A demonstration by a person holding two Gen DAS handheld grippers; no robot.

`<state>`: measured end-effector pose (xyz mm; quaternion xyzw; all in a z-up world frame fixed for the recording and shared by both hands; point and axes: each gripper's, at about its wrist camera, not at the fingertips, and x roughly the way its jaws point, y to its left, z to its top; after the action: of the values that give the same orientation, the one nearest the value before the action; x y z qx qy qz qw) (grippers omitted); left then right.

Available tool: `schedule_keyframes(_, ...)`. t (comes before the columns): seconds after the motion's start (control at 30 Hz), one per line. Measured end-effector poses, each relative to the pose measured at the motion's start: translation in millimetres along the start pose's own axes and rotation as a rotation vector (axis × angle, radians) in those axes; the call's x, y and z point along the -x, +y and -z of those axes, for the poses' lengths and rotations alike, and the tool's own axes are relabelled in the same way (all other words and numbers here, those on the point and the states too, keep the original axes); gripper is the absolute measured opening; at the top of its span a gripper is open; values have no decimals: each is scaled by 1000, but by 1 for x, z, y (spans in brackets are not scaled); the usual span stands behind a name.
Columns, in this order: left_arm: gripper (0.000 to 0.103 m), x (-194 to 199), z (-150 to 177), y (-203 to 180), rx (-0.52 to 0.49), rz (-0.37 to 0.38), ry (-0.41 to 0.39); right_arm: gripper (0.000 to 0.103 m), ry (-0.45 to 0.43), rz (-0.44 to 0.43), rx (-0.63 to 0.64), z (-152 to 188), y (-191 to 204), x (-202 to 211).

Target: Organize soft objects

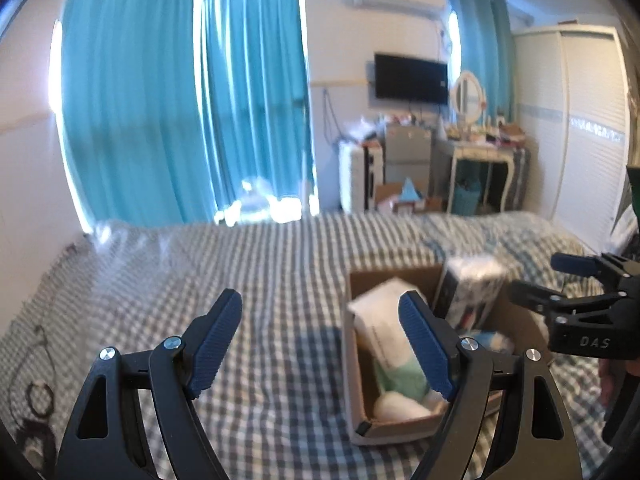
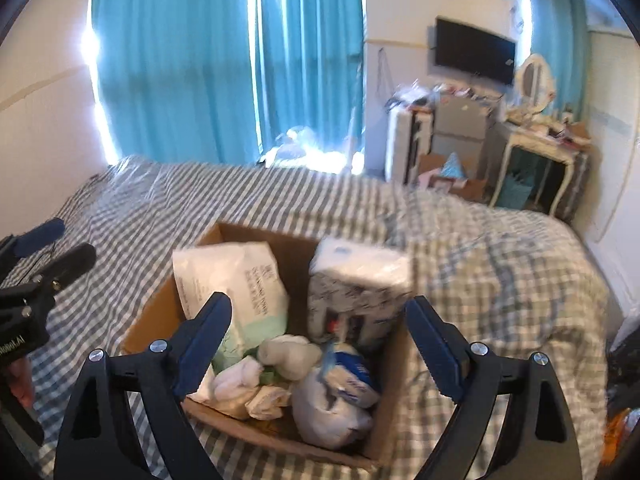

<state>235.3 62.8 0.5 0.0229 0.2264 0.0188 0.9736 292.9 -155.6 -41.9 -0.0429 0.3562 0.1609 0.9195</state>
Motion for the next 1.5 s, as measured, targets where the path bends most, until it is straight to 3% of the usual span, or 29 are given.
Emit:
schedule_keyframes(0.1,82,42,-20,0,2,10,-83,91,-50,29,-11,-8,-1,36)
schedule_keyframes(0.23,102,103,-38,0,10,-10,-202,95,-96,27,-34,-17,1,90)
schedule_keyframes(0.33,103,149,-46,3,38,27,-269,103,-165,56,-24,-17,5,139)
schedule_keyframes(0.53,103,201,-42,5,47,44,-288,103,-291,84,-27,-7,12,233)
schedule_keyframes(0.67,103,194,-15,-1,73,72,-249,103,-306,67,-54,9,15,264)
schedule_keyframes(0.87,103,155,37,-9,36,35,-173,103,-381,95,-91,64,27,252)
schedule_keyframes(1.0,103,136,58,-8,58,62,-139,103,-321,114,-110,82,26,221)
schedule_keyframes(1.27,103,126,66,-8,54,54,-101,103,-254,97,-123,98,24,184)
schedule_keyframes(1.5,103,127,66,-10,48,68,-97,103,-231,101,-119,101,25,179)
